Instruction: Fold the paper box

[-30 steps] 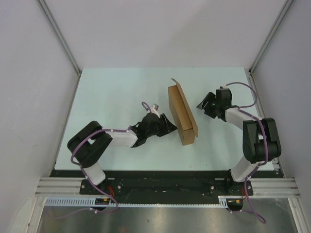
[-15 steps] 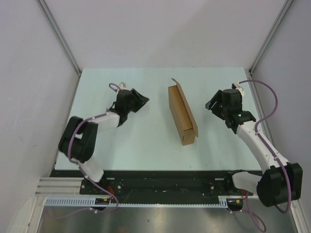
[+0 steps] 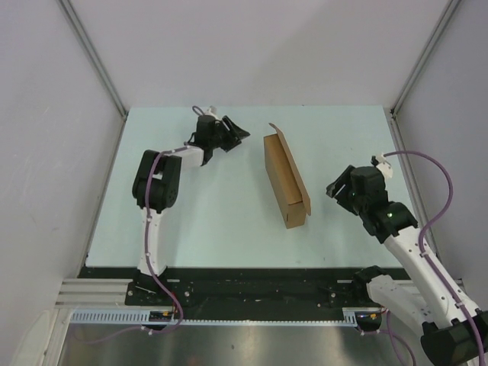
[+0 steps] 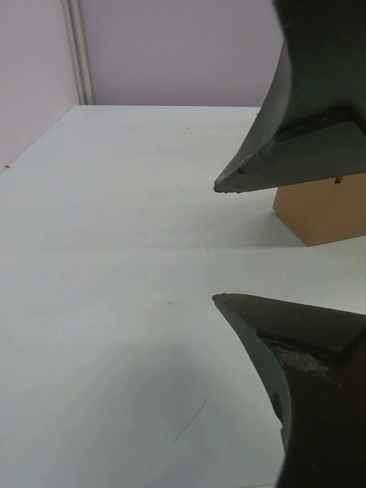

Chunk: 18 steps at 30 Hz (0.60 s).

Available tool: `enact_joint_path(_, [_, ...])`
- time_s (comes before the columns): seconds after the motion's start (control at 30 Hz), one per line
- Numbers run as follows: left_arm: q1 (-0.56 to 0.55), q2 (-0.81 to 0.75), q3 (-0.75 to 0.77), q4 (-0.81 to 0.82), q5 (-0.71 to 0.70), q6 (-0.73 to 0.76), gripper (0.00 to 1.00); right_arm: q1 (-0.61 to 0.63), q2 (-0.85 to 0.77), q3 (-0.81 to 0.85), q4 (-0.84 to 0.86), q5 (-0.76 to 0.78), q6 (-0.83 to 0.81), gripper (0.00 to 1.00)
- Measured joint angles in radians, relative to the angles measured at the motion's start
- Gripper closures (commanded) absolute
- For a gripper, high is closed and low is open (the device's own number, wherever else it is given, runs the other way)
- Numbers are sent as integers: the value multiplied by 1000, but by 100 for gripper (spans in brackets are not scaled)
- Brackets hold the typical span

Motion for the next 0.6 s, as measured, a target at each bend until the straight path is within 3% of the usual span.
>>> enact_joint_path(0.4, [-17, 190, 252, -35, 104, -16, 39, 23, -10, -227, -5, -29, 187, 37])
enact_joint_path(0.6, [-43, 179, 194, 16, 114, -25, 38, 137, -162, -229, -60, 34, 239, 32])
